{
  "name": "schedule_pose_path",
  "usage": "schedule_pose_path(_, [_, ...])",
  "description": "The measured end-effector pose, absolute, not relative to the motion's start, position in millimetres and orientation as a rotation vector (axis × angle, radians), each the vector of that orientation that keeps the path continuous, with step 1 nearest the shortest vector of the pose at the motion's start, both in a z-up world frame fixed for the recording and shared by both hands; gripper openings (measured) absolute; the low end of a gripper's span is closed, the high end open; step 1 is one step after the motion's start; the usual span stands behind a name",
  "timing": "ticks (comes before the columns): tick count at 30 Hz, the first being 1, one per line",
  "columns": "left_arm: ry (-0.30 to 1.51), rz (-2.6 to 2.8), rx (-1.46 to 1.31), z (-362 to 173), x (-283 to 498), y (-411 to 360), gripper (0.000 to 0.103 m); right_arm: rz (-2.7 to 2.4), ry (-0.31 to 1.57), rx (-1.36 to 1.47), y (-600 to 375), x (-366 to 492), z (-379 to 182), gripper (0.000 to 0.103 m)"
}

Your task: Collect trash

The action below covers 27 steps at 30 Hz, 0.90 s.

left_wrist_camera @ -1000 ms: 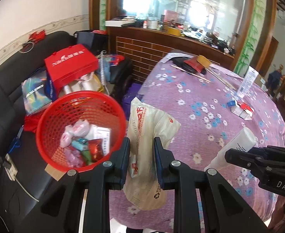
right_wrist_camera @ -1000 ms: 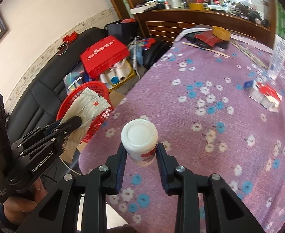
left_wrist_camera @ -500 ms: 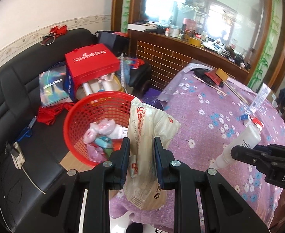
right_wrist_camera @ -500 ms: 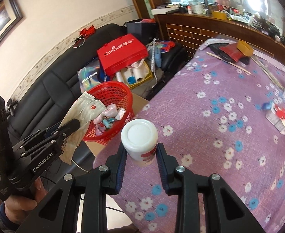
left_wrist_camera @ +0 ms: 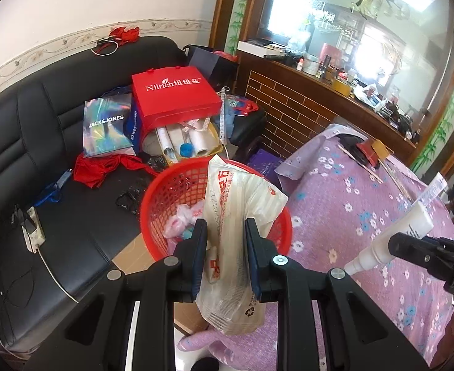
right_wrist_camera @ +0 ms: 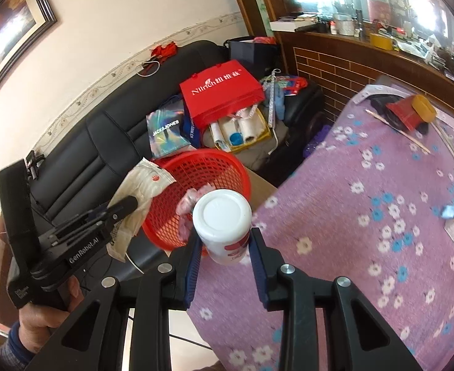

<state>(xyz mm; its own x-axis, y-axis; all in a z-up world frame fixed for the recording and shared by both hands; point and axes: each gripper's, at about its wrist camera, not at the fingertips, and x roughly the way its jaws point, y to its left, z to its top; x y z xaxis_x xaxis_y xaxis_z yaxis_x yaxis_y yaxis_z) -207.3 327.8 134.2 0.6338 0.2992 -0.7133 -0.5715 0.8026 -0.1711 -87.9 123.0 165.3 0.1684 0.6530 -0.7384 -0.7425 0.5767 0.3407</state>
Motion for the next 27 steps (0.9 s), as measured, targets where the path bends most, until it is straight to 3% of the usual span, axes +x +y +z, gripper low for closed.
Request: schedule_pose_path(27, [0.779,0.466,-0.434,111,-174,382,0.024,0.97,1.045,-0.12,215,-56,138,0.034])
